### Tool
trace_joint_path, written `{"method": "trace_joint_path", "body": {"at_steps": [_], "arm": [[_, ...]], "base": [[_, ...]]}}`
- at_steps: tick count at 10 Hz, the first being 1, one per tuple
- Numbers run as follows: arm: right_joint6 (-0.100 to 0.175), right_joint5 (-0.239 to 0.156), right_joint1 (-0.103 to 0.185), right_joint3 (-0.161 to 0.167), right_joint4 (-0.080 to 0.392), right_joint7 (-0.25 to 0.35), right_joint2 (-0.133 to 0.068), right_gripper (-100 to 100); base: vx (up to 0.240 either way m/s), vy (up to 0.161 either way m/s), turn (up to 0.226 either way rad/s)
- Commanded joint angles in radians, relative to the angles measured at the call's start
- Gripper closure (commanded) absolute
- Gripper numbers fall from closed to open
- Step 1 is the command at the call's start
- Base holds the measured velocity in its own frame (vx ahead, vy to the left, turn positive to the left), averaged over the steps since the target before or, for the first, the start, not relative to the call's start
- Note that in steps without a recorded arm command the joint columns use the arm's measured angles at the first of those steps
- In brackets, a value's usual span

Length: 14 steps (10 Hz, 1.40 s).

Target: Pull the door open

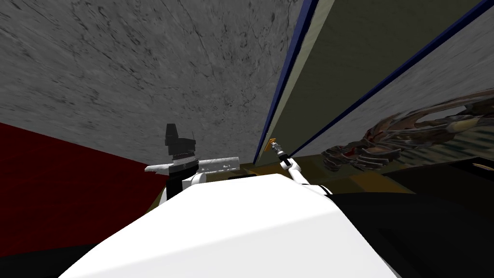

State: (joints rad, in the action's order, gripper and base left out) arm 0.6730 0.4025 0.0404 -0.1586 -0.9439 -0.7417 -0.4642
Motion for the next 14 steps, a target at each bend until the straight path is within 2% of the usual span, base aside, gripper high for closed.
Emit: {"method": "trace_joint_path", "body": {"at_steps": [1, 4, 9, 10, 13, 14], "arm": [[-0.003, -0.023, 0.007, 0.003, 0.002, 0.045, 0.003, 100], [-0.008, -0.055, 0.015, 0.008, 0.007, 0.102, 0.007, 100], [-0.020, -0.135, 0.035, 0.019, 0.020, 0.233, 0.018, 100], [-0.020, -0.135, 0.035, 0.019, 0.020, 0.240, 0.018, 100], [-0.029, -0.192, 0.050, 0.027, 0.029, 0.332, 0.025, 100], [-0.029, -0.192, 0.050, 0.027, 0.029, 0.338, 0.025, 100]], "base": [[-0.047, -0.065, 0.092], [-0.048, -0.076, 0.084], [-0.059, -0.069, 0.096], [-0.039, -0.043, 0.051], [-0.061, -0.062, 0.098], [-0.048, -0.051, 0.057]]}}
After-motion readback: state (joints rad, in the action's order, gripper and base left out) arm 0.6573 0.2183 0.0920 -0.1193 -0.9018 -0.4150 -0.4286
